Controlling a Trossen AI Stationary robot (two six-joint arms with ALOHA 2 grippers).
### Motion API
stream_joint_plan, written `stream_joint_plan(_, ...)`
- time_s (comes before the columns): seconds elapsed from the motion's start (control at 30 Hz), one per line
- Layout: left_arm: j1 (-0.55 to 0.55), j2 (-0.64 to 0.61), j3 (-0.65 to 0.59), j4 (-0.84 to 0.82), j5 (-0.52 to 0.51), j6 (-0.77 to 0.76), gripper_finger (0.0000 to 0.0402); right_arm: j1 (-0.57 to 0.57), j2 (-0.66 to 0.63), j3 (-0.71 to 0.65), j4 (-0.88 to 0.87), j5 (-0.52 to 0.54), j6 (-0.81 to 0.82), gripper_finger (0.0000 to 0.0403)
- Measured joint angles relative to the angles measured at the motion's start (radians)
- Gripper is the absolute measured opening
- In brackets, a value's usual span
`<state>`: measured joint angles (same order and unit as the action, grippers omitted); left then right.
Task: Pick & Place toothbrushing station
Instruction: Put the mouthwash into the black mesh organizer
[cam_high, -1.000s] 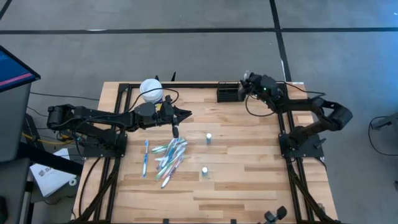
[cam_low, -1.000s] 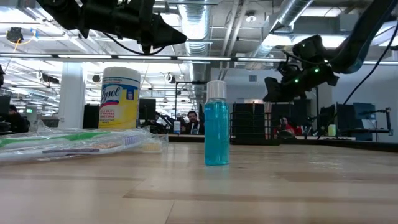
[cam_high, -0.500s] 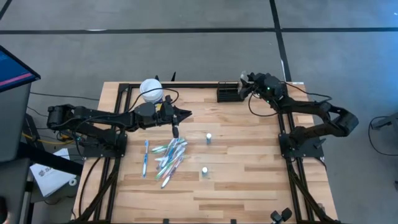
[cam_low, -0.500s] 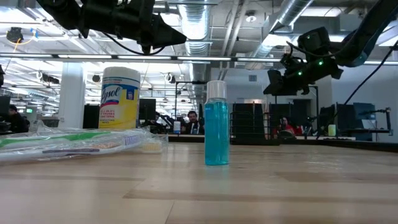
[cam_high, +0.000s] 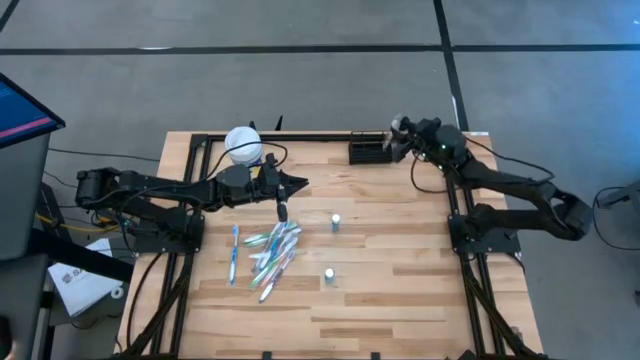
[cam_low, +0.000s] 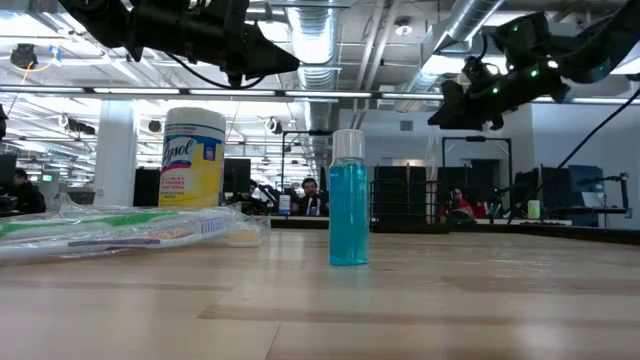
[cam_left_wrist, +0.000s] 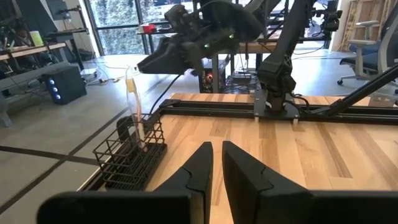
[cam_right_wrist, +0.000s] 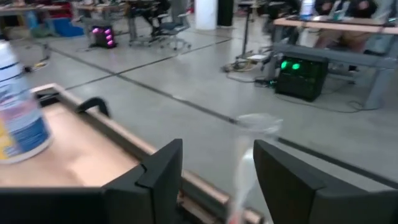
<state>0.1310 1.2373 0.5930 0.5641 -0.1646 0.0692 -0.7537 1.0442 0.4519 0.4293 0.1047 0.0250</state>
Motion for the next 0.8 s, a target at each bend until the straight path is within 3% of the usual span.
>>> stream_joint_plan(0.23, 0.000, 0.000, 0.000, 0.000, 0.001, 0.000, 0.0031, 0.134, -0.084, 0.000, -0.106, -0.010, 0.001, 0.0176)
stream_joint_plan(0.4, 0.000, 0.000, 0.000, 0.000, 0.004, 0.000, 0.0031, 0.252, -0.095, 0.000, -0.115, -0.109, 0.026, 0.0166)
stream_joint_plan(0.8, 0.000, 0.000, 0.000, 0.000, 0.003, 0.000, 0.0031, 0.550, 0.085, 0.000, -0.054, -0.134, 0.023, 0.0147)
